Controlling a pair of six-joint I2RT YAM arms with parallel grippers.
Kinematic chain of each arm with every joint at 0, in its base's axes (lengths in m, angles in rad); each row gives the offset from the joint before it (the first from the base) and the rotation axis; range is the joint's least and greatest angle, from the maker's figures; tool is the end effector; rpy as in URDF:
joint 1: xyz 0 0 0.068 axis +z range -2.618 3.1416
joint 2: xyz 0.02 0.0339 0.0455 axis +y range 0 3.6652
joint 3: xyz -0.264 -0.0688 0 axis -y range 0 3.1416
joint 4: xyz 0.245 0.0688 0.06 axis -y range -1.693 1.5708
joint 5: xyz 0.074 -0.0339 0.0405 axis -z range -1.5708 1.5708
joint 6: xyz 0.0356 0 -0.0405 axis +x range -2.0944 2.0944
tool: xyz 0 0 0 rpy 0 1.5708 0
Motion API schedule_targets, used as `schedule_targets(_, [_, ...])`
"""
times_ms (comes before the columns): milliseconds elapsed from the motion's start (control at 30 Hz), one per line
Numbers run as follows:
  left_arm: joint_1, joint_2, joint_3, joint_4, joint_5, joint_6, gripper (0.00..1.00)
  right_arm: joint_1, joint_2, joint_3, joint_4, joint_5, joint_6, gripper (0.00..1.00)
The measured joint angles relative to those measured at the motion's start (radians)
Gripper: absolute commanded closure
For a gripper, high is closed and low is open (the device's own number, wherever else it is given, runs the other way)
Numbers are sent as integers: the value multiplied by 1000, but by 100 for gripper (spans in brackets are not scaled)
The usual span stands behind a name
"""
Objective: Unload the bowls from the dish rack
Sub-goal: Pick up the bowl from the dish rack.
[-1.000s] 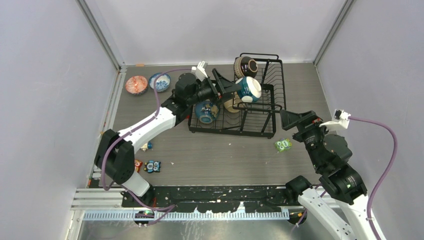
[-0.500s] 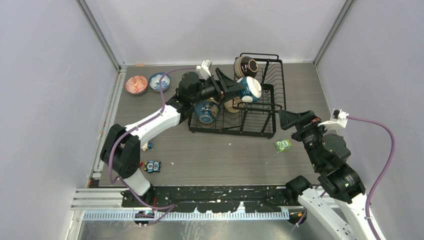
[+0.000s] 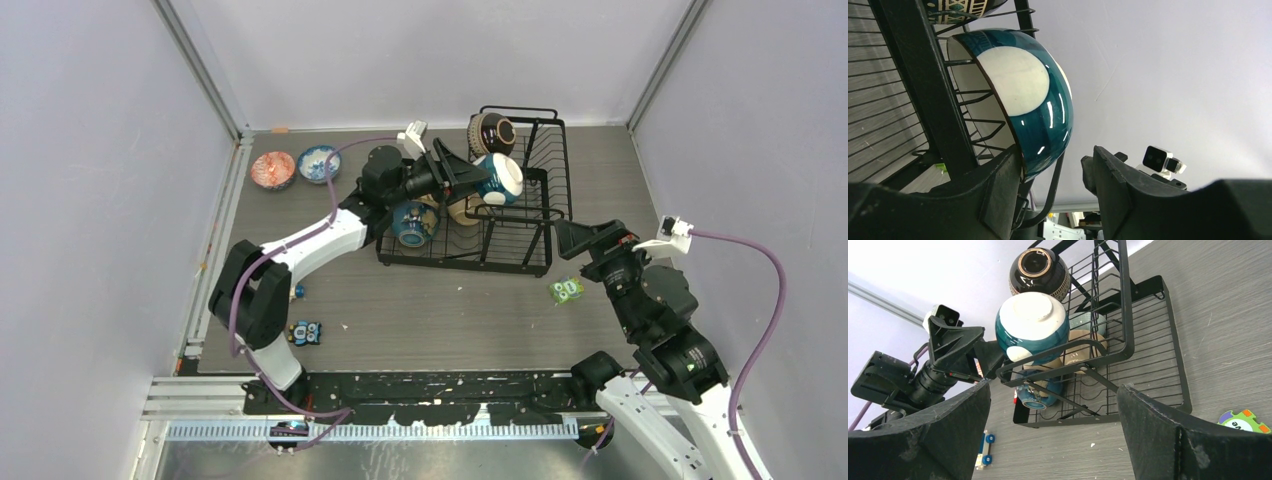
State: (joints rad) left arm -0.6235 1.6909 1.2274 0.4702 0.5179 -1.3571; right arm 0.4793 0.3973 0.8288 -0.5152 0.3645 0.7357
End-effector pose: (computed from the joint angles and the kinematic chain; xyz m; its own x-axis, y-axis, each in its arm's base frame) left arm 0.3165 -0.2493 0.3204 -0.8874 -0.4077 -0.2153 0.1981 0.0845 -0.9765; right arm 0.0776 0.0260 0.3636 -0.1326 0.6377 -0.7588 -0.0360 0.7619 0.6467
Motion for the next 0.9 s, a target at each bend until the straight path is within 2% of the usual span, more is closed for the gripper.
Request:
schedule_targets(467, [1,49,0,84,9,-53,56,0,0,-8,0,1,-15,1])
schedule_targets(900, [1,79,10,153,20,-96,73,0,0,-8,0,10,-27,1])
